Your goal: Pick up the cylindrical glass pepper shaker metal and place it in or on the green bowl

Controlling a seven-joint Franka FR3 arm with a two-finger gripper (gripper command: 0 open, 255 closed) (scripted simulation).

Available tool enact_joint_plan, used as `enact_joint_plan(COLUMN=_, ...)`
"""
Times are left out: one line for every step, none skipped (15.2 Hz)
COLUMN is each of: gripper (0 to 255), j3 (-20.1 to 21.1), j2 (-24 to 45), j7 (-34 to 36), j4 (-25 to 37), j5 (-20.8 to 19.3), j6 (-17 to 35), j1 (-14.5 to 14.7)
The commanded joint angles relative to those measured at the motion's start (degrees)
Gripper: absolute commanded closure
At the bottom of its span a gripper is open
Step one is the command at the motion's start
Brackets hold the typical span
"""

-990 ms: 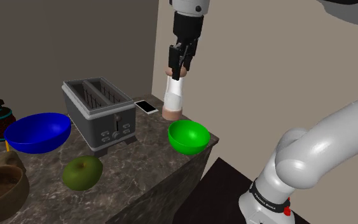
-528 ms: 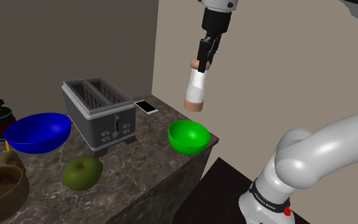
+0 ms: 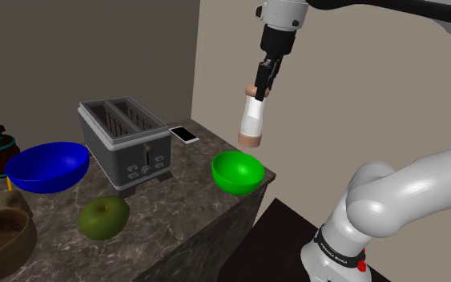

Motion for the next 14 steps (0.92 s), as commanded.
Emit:
enact_joint_plan(gripper=255, j3=0.0, j2=-0.4, j7=0.1, j4=-1.9, j5=0.0, j6=1.5, j1=0.1)
enact_joint_plan(gripper=255, j3=0.0, j2=-0.7, j7=0.2, j4=-2.9, j5=0.1, j6=2.2, j1=0.1)
enact_joint_plan(gripper=255, j3=0.0, j2=-0.9, j7=0.2, j4=-3.8, j5=0.1, j6=2.9, j1=0.2)
enact_joint_plan(gripper=255, j3=0.0, j2=-1.2, j7=0.3, j4=-4.8, j5=0.2, j6=3.6, j1=0.2)
enact_joint_plan(gripper=255, j3=0.0, j2=-1.4, j7=0.4, j4=-5.7, j5=0.2, j6=4.3, j1=0.3)
enact_joint_plan(gripper=255, j3=0.0, j2=-1.6, j7=0.5, j4=-6.6, j5=0.2, j6=5.0, j1=0.3)
enact_joint_plan(gripper=255, j3=0.1, j2=-1.8, j7=0.6, j4=-7.5, j5=0.3, j6=5.7, j1=0.4)
enact_joint_plan(gripper=255, j3=0.1, j2=-2.0, j7=0.7, j4=-8.4, j5=0.3, j6=6.4, j1=0.4)
enact_joint_plan(gripper=255, j3=0.1, j2=-2.1, j7=0.7, j4=-9.3, j5=0.4, j6=7.2, j1=0.4)
enact_joint_plan(gripper=255, j3=0.1, j2=-2.3, j7=0.8, j4=-10.2, j5=0.4, j6=7.9, j1=0.5)
enact_joint_plan(gripper=255, j3=0.2, j2=-2.5, j7=0.9, j4=-11.1, j5=0.4, j6=8.6, j1=0.5)
enact_joint_plan(gripper=255, j3=0.2, j2=-2.6, j7=1.0, j4=-11.9, j5=0.5, j6=9.3, j1=0.6)
enact_joint_plan(gripper=255, j3=0.2, j2=-2.7, j7=1.1, j4=-12.8, j5=0.5, j6=10.0, j1=0.6)
enact_joint_plan(gripper=255, j3=0.3, j2=-2.9, j7=1.2, j4=-13.7, j5=0.5, j6=10.8, j1=0.7)
